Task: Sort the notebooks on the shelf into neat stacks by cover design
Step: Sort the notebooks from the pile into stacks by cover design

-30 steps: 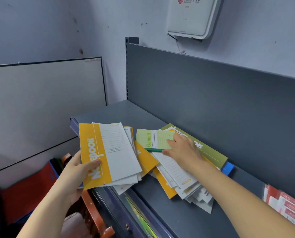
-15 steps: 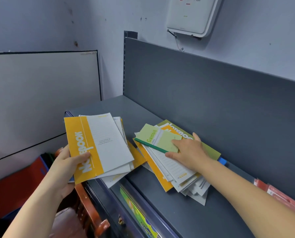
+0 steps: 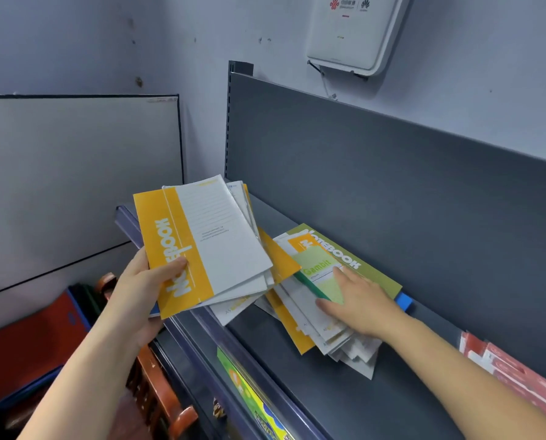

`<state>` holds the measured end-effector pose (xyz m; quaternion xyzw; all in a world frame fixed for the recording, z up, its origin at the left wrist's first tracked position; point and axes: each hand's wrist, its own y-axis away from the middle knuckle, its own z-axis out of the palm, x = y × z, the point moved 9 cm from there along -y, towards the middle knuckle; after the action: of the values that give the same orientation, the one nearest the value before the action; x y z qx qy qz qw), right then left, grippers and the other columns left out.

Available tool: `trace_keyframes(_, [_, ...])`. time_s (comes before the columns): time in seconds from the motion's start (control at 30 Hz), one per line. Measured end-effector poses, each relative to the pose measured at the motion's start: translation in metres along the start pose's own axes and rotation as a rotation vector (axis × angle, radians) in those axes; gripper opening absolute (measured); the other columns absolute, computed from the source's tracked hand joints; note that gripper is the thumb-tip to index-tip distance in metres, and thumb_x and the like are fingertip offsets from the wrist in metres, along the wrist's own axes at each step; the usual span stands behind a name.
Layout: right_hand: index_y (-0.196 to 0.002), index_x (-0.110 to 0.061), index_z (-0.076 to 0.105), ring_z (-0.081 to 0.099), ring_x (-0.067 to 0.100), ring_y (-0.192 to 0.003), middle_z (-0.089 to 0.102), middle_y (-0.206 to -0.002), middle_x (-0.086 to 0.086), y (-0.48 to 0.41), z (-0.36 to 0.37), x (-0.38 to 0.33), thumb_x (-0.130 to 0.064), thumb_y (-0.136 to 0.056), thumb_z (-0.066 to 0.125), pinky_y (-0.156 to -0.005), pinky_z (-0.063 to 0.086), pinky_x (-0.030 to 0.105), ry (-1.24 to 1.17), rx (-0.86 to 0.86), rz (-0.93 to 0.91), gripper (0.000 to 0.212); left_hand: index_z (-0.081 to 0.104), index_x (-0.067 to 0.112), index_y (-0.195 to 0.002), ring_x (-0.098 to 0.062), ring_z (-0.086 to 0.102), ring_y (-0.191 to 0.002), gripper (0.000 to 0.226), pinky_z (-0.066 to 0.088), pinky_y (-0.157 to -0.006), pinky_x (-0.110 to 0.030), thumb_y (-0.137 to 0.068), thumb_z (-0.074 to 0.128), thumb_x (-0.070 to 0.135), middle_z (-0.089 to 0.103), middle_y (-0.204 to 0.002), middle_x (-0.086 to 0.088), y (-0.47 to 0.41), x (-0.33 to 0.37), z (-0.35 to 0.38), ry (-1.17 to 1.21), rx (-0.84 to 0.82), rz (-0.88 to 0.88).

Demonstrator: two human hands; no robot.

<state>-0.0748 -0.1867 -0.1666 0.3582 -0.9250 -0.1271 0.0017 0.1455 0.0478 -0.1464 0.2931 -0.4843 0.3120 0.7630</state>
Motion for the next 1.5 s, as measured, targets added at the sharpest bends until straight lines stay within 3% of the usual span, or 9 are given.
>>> trace_keyframes(0.13, [-0.102,-0.014,0.056,0.055,0.035,-0.1,0.061,-0.106,0.013,0.006,-0.035,0.035,-0.038,-0.095,0.035,-0.077,0.043,0.036,-0.086,0.119,0.12,0.033,0.058,0.023,-0.114,-0.019,0.071,-0.086,0.028,0.056,-0.055,-0.029,-0.092,0.057,0.004,0.073,-0.101,0.001,-0.004,-0.015,0.037,-0.006,-0.001,-0.055])
trace_keyframes(0.23, [-0.071,-0.012,0.042,0.052,0.03,-0.082,0.052,-0.078,0.008,0.013,-0.064,0.065,-0.018,-0.092,0.04,-0.06,0.035,0.032,-0.233,0.202,0.198,0.022,0.057,0.018,-0.114,-0.019,0.07,-0.086,0.028,0.055,-0.059,-0.031,-0.093,0.055,0.0,0.071,-0.104,-0.003,-0.01,-0.046,0.074,-0.074,-0.055,-0.147])
trace_keyframes(0.3, [-0.084,-0.01,0.05,0.055,0.03,-0.084,0.058,-0.088,0.011,0.013,-0.07,0.078,-0.01,-0.088,0.041,-0.064,0.04,0.032,-0.282,0.218,0.222,0.009,0.057,0.015,-0.108,-0.016,0.069,-0.079,0.026,0.053,-0.057,-0.03,-0.092,0.051,-0.005,0.07,-0.101,-0.004,-0.013,-0.07,0.092,-0.176,-0.083,-0.191])
trace_keyframes(0.5, [-0.135,-0.023,0.042,0.053,0.033,-0.094,0.059,-0.115,0.014,0.024,-0.073,0.08,-0.004,-0.092,0.034,-0.071,0.045,0.034,-0.191,0.312,0.162,0.048,0.05,0.012,-0.124,-0.025,0.067,-0.096,0.036,0.052,-0.059,-0.031,-0.09,0.059,0.002,0.067,-0.114,-0.006,-0.024,-0.105,0.1,-0.28,-0.028,-0.204])
trace_keyframes(0.73, [-0.142,-0.017,0.037,0.059,0.032,-0.111,0.054,-0.136,0.006,0.041,-0.077,0.025,0.002,-0.094,0.03,-0.087,0.049,0.039,-0.09,0.576,-0.048,0.052,0.041,0.015,-0.13,-0.026,0.064,-0.103,0.045,0.053,-0.061,-0.032,-0.09,0.061,0.006,0.062,-0.119,-0.005,-0.015,-0.114,0.106,-0.286,0.017,-0.22])
trace_keyframes(0.9, [-0.15,-0.021,0.021,0.02,0.02,-0.144,0.019,-0.158,0.0,0.04,-0.008,-0.049,-0.024,-0.102,0.029,-0.113,0.024,0.036,0.03,0.147,-0.29,0.049,0.04,0.015,-0.13,-0.026,0.066,-0.1,0.038,0.057,-0.073,-0.041,-0.096,0.055,0.022,0.064,-0.119,-0.006,-0.013,-0.112,0.103,-0.233,0.041,-0.253])
trace_keyframes(1.07, [-0.127,-0.013,0.057,0.044,0.024,-0.126,0.051,-0.136,0.004,0.011,-0.035,-0.015,-0.04,-0.099,0.039,-0.104,0.037,0.038,-0.337,0.198,-0.162,0.043,0.037,0.017,-0.13,-0.026,0.067,-0.098,0.045,0.056,-0.076,-0.043,-0.093,0.059,0.034,0.065,-0.117,-0.003,-0.005,-0.108,0.108,-0.197,0.026,-0.285])
trace_keyframes(1.23, [-0.115,-0.02,0.058,0.059,0.02,-0.109,0.065,-0.117,-0.003,-0.012,-0.011,0.042,-0.055,-0.087,0.053,-0.091,0.049,0.035,-0.497,0.096,0.137,0.044,0.035,0.019,-0.132,-0.023,0.066,-0.097,0.054,0.055,-0.074,-0.041,-0.089,0.066,0.031,0.063,-0.118,-0.001,-0.004,-0.106,0.109,-0.205,0.013,-0.272])
trace_keyframes(1.5, [-0.14,-0.019,0.039,0.037,0.024,-0.133,0.05,-0.137,0.005,0.027,0.003,-0.029,-0.055,-0.091,0.043,-0.109,0.03,0.041,-0.318,0.145,-0.079,0.061,0.053,0.015,-0.121,-0.023,0.07,-0.091,0.041,0.056,-0.058,-0.033,-0.084,0.072,0.018,0.07,-0.11,-0.003,-0.017,-0.084,0.076,-0.288,0.005,-0.218])
